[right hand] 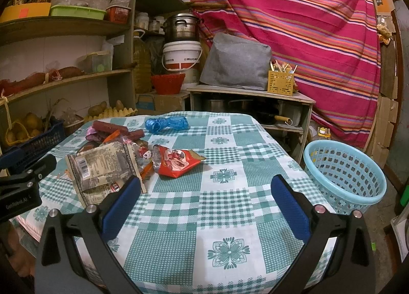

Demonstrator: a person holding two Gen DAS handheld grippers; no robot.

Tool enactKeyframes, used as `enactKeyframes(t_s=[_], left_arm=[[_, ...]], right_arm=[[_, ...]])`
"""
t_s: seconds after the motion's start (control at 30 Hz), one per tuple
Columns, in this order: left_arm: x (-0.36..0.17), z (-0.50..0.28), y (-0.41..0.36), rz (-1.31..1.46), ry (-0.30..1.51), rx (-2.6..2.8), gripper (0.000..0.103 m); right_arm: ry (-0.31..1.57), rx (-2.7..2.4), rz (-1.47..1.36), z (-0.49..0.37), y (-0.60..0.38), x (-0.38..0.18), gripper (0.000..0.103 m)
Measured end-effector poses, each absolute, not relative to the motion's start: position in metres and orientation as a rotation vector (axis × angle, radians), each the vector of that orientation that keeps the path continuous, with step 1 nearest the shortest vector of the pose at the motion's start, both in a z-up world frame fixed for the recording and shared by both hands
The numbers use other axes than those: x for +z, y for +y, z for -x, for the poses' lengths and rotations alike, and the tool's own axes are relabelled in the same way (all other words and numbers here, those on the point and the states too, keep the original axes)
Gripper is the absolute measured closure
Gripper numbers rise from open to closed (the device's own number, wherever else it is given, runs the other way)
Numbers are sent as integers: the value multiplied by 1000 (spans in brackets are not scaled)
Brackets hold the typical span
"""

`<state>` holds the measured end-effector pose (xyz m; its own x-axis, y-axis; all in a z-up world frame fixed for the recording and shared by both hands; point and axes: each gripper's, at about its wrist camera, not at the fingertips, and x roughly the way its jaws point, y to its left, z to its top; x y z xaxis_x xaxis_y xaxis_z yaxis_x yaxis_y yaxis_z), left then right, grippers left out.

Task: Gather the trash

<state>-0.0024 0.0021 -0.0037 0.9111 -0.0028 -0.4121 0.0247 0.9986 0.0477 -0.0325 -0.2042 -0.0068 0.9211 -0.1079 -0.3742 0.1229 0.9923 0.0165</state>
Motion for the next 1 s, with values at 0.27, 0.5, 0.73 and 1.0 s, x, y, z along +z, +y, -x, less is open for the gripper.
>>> enactKeyframes(t_s=[0.27, 0.5, 0.73, 1.0], left_arm=[[-4, 2, 3, -48, 427, -12, 5], [-4, 3, 7, -44, 429, -8, 5], [-4, 2, 11, -41, 434, -9, 5], [-5, 1, 15, -35, 439, -9, 5]], right_arm=[[382, -120, -38, 32, -204, -6, 4], [381, -122, -37, 33, -206, -7, 4], [383, -125, -38, 32, -211, -11, 4], [388, -133, -34, 31, -217, -11, 4]])
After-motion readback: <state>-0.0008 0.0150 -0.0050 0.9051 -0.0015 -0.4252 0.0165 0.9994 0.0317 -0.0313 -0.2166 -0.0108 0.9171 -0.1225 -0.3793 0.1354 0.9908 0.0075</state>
